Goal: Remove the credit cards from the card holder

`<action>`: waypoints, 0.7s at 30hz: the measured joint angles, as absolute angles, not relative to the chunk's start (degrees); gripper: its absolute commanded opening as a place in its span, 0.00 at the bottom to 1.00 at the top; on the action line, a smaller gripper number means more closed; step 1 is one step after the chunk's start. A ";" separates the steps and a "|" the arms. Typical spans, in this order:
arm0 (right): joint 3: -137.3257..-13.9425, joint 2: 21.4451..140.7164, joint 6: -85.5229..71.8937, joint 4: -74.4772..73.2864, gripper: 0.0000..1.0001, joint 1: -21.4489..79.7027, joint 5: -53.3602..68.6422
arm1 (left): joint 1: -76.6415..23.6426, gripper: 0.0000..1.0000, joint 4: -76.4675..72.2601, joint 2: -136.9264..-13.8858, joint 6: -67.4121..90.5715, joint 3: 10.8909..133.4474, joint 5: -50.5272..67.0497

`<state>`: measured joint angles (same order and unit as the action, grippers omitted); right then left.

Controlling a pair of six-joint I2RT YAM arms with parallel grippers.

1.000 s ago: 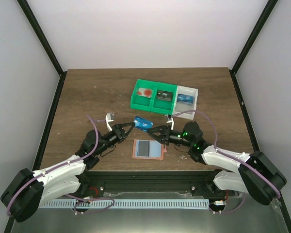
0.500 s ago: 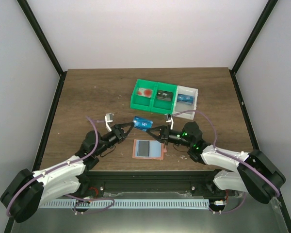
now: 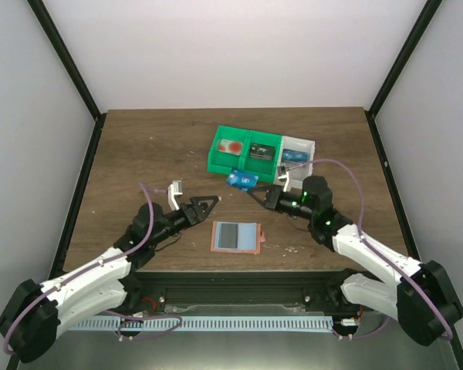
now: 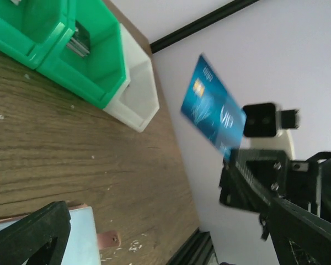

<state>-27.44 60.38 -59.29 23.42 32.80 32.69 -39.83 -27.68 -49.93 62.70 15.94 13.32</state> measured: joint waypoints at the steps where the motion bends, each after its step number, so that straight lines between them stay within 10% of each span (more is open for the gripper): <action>1: -28.75 60.18 -57.39 20.75 0.00 31.48 32.80 | -39.83 1.00 -25.39 -49.93 61.17 16.88 13.37; 21: -54.39 77.84 -27.88 -18.35 0.01 -0.60 34.70 | -39.83 1.00 2.26 -49.12 32.34 29.34 13.34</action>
